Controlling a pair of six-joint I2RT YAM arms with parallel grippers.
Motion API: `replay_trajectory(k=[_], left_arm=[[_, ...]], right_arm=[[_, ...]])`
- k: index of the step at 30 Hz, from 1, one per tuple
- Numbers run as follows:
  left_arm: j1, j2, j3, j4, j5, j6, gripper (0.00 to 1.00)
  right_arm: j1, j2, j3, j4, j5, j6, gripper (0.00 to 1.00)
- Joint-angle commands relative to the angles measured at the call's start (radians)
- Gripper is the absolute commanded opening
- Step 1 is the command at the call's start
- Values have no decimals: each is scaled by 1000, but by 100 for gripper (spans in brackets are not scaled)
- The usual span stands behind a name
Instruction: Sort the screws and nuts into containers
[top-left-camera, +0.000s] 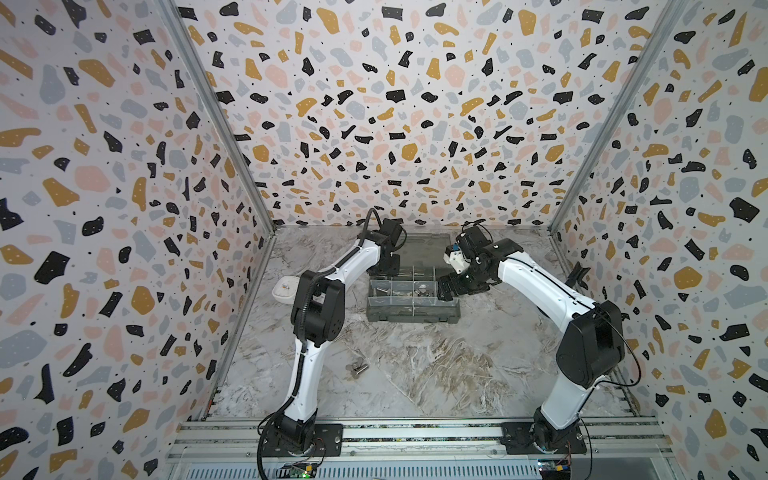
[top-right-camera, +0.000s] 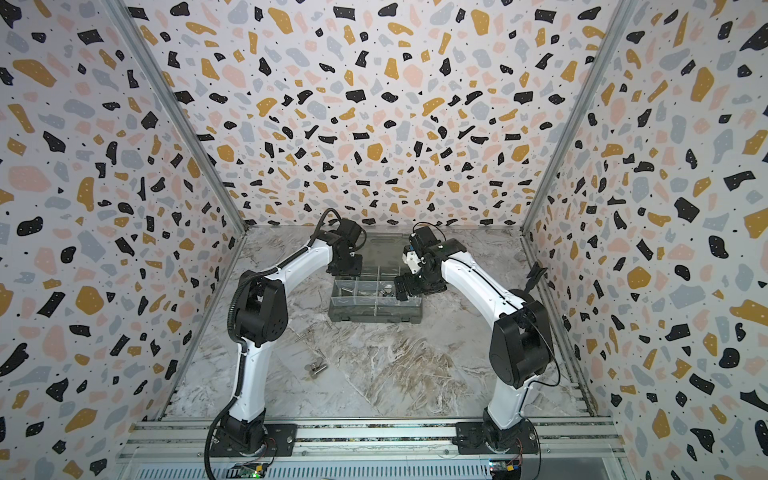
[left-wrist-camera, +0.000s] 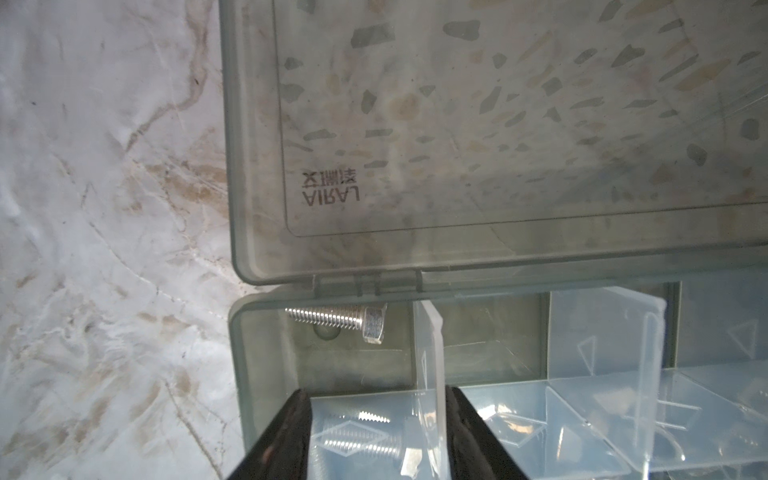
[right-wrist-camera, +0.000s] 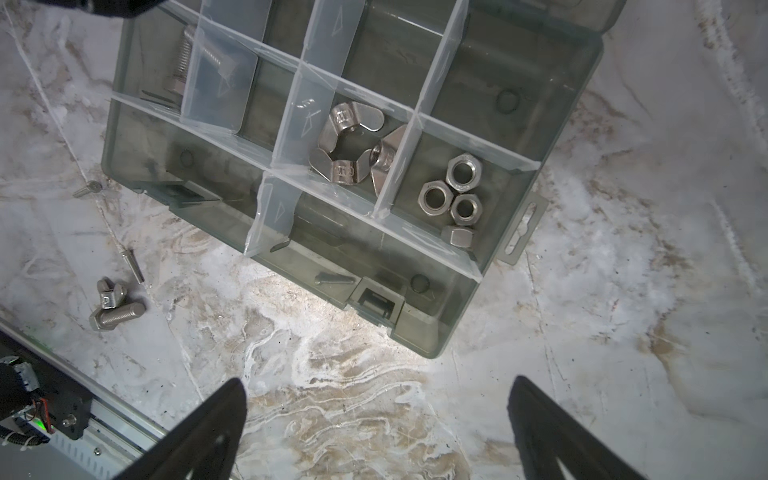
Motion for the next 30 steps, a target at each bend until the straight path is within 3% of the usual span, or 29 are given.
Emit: replay_trajectory(k=[1,10,30], left_arm=[[16,17,22,-24,-5,17,52],[25,-35,-4,12,55,21,52],[47,-80,-31,30,61,25,51]], right_arm=[[-5,-9,8,-26,4,3,99],[-6,13,29,-32,3,-4,99],[-6,78,120,-57,21,-18,99]])
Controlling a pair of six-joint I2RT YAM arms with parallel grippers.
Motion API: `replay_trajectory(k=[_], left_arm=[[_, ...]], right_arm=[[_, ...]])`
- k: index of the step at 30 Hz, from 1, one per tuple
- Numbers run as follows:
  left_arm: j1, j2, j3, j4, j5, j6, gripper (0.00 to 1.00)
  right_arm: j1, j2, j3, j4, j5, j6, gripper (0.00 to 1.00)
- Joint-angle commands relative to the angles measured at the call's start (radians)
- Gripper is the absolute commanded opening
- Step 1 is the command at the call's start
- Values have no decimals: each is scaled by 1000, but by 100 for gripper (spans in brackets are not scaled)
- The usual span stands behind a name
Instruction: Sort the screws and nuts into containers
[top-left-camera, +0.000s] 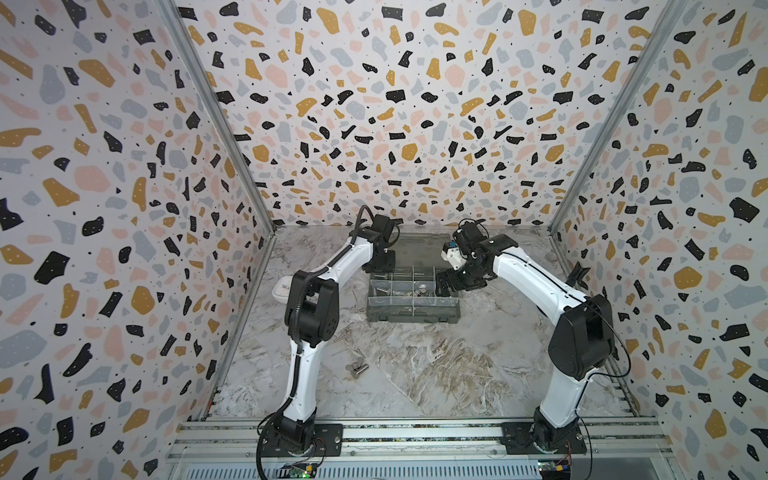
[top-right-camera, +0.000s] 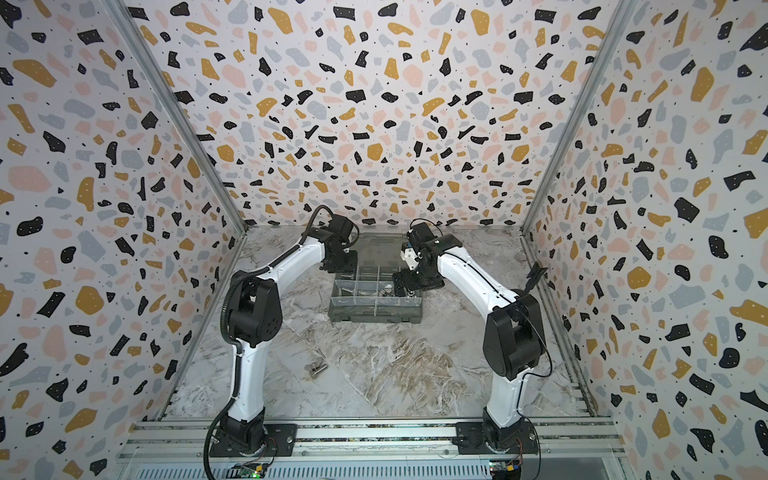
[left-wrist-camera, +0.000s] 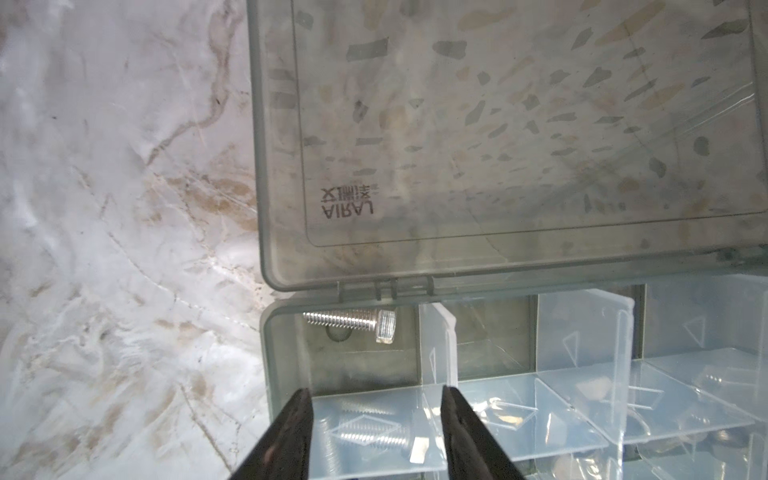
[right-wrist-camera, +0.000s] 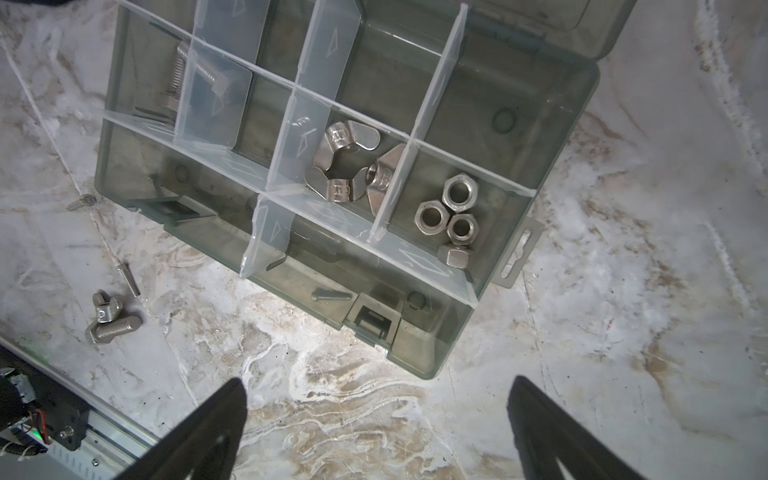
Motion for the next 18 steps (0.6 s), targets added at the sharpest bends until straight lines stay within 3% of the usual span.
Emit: replay_trajectory(k=[1,18], left_arm=[[8,-46,-23,17,-4,7,51],[17,6,-29,15,21,-2,47]], right_arm=[[-2,8,36,-34,14,-10,99],[-7,10,25,-34,19,-12,99]])
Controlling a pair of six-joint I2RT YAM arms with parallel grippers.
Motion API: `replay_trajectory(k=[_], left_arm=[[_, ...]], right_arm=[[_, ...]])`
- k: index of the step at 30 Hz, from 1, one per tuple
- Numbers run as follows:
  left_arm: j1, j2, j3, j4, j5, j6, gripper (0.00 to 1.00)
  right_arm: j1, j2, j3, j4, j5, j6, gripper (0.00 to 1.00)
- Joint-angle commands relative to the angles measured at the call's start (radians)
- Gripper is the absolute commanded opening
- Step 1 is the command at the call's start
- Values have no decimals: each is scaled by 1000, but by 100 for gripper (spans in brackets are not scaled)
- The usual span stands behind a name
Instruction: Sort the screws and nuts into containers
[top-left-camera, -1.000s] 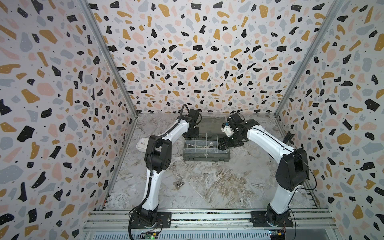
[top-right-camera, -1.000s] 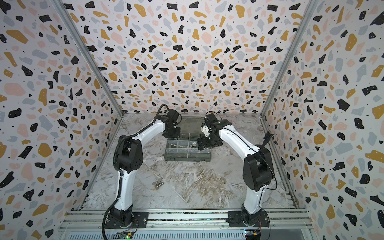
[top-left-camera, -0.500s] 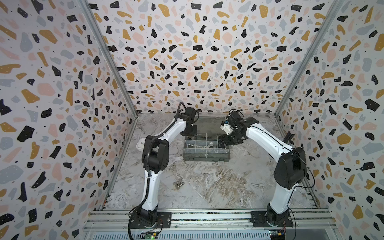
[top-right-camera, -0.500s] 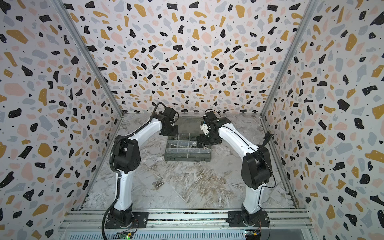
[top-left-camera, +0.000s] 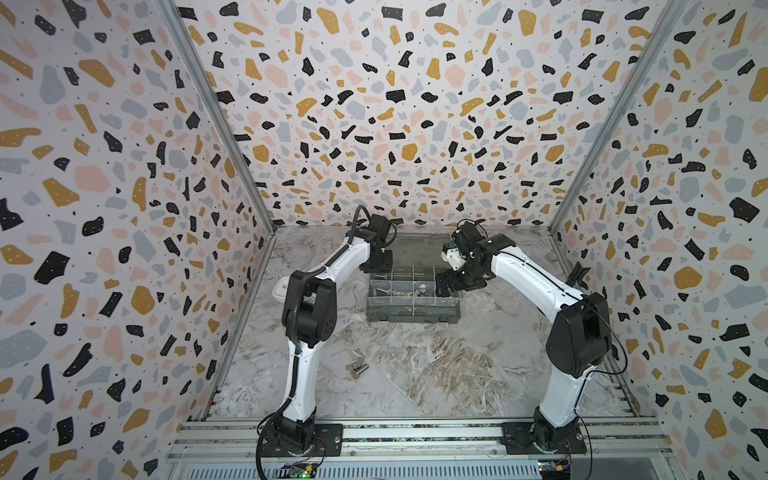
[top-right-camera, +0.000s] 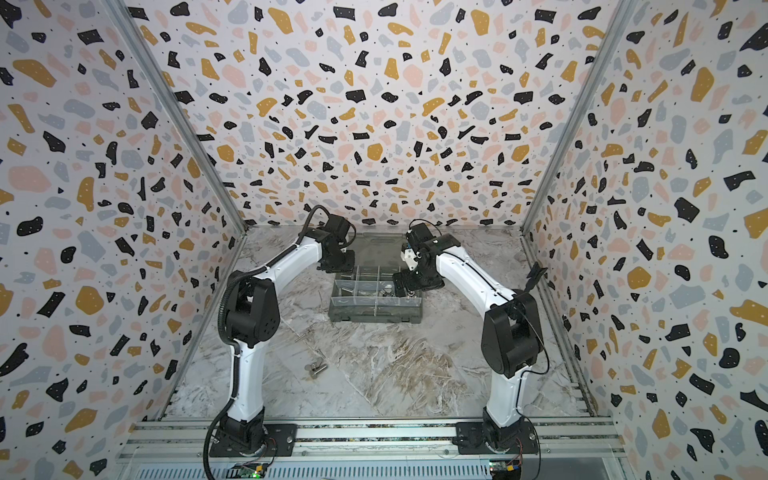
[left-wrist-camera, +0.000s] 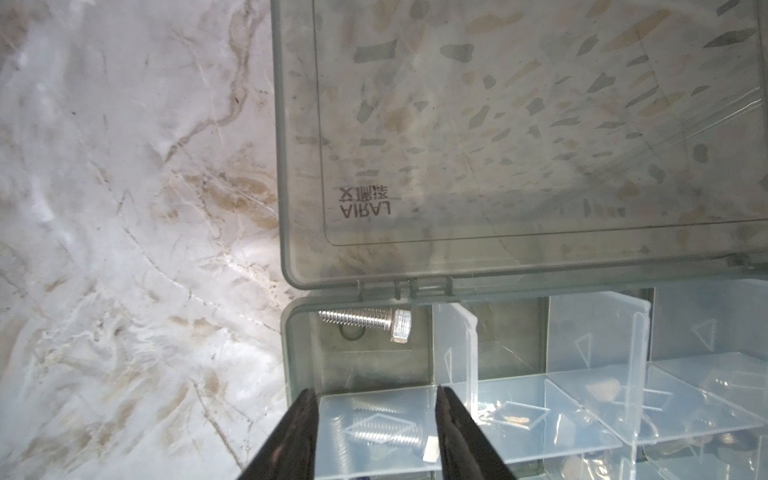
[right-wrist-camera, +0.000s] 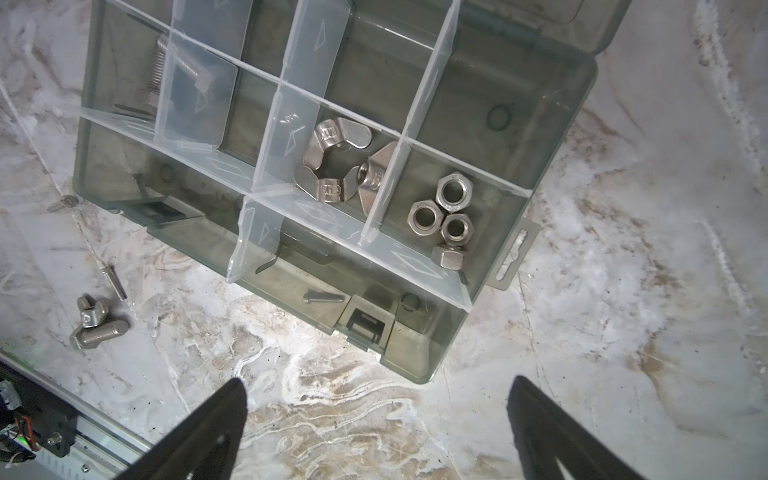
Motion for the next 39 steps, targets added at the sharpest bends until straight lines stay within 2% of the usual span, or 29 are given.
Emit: replay_trajectory(k=[1,9,18,39], left_arm=[[4,18,-9,1,15,-2,47],[4,29,-32,-8,15,-2,48],[4,59,-31,4,16,-5,60],[4,164,45,-4,-14,-17,59]], right_arm=[[-5,-3,23,-29,6,-12,99],[-11,-3,16,-24,-6,-12,99],[-18,-7,2,-19,-14,-14,99],[-41,-14,-17,-19,-10,-12,99]])
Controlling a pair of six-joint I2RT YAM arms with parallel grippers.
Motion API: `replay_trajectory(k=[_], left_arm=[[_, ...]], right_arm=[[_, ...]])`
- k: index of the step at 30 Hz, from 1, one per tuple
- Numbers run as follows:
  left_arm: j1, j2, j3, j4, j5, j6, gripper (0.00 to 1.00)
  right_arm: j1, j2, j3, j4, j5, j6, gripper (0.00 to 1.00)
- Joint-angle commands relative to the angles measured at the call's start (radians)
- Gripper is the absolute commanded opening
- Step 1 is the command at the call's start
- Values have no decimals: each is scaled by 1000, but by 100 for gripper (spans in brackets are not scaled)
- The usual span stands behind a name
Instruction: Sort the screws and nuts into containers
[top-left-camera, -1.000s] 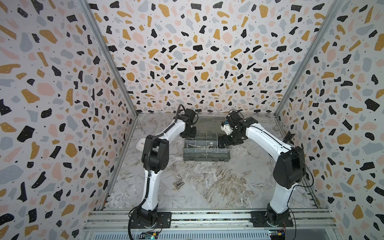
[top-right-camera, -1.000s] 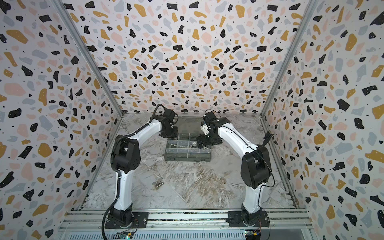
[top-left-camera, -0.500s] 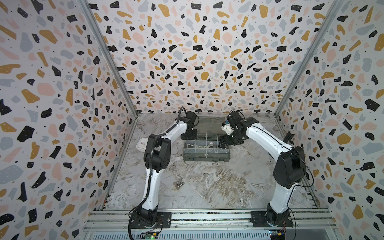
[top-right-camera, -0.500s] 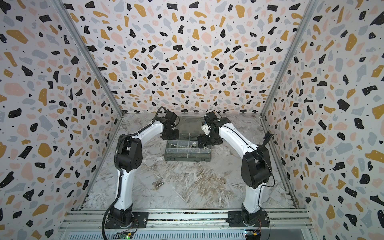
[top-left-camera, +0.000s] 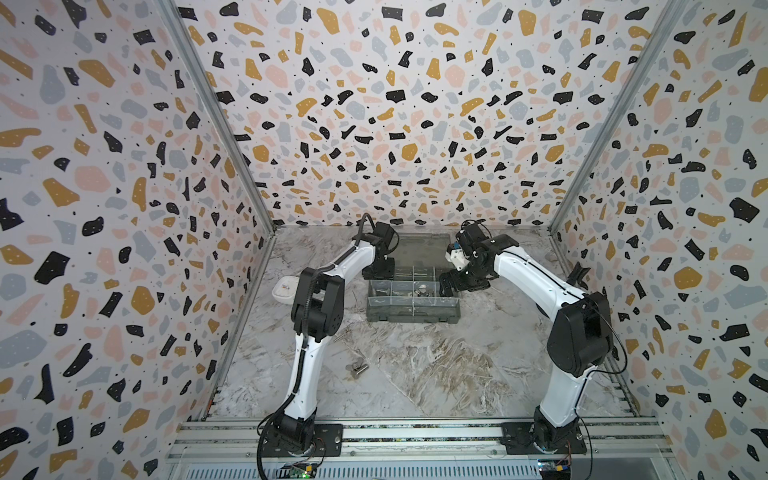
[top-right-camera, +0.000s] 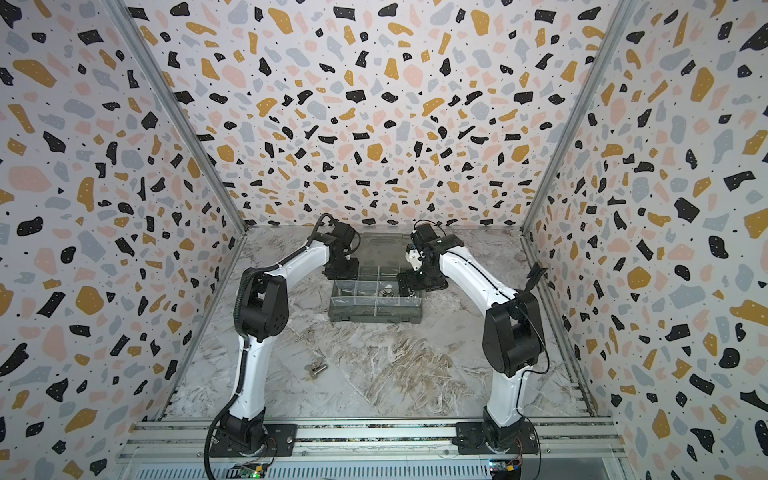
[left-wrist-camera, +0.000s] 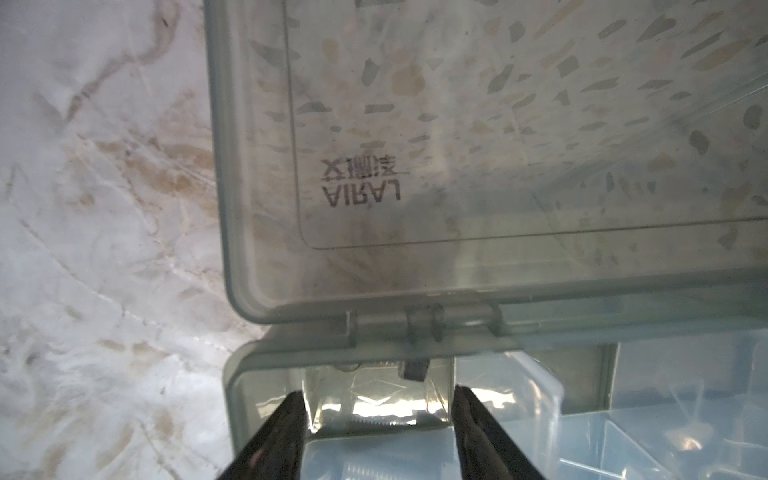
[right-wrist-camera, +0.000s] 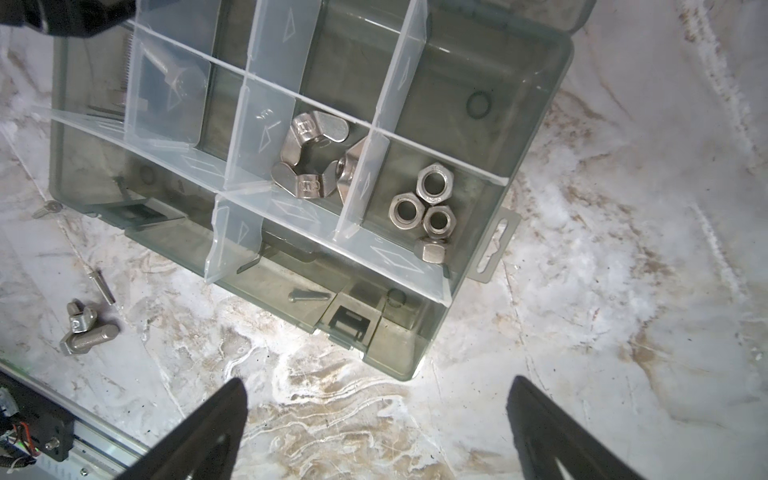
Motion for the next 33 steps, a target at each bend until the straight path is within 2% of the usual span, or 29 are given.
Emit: replay_trajectory(k=[1,6,12,22,24,33], left_arm=[[5,63,13,9,-12,-12,59],[5,83,30,4,-6,-12,53],[5,111,56,-6,-5,-14,51],[5,113,87,-29,1,-13,25],[5,109,91,-35,0,-12,24],[5,80,107,-49,7,-12,5]], right_arm=[[-7,-13,3,-20,-6,-12,99],[-13,-9,4,-19,-9,-12,99],[-20,-3,5,-19,-12,-12,99],[-30,3,7,-21,-20,-13,99],[-30,3,6,-19,-23,-13,99],[-35,-6,-3,-14,-29,-15,99]])
